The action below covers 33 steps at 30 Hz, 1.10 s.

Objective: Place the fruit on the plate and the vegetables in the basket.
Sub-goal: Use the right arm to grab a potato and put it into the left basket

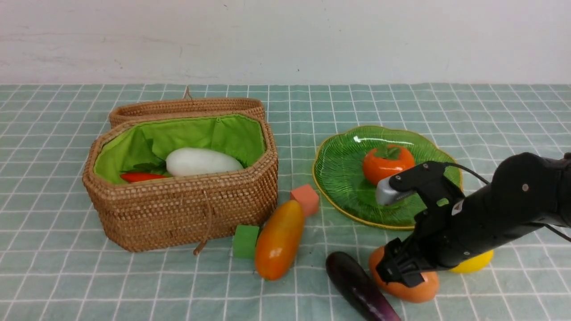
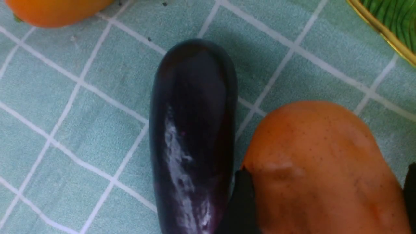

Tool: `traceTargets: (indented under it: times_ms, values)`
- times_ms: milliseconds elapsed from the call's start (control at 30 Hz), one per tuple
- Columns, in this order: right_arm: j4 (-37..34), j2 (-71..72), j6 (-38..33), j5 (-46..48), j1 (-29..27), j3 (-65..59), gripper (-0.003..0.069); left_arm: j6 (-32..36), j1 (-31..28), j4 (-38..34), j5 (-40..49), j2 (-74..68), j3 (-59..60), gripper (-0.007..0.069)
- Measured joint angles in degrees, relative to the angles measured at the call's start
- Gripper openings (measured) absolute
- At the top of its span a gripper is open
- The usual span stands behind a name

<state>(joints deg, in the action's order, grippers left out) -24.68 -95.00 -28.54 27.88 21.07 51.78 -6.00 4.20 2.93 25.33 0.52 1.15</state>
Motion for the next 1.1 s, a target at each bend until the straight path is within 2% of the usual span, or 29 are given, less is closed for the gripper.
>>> traceTargets:
  times_ms: [300, 600, 967, 1100]
  values:
    - [1.87, 1.21, 0.00, 0.51, 0.16, -0.12, 0.0570, 0.00, 0.00, 0.00, 0.00, 0.00, 0.00, 0.0155]
    - [4.67, 4.09, 0.18, 8.40, 0.26, 0.12, 0.0568, 0.00, 0.00, 0.00, 0.00, 0.00, 0.00, 0.0165]
    - [4.95, 5.22, 0.18, 11.31, 0.26, 6.56, 0.0566, 0.00, 0.00, 0.00, 0.00, 0.00, 0.00, 0.0176]
    - [4.89, 5.16, 0.18, 16.96, 0.33, 13.21, 0.0566, 0.05, 0.00, 0.00, 0.00, 0.00, 0.00, 0.0176]
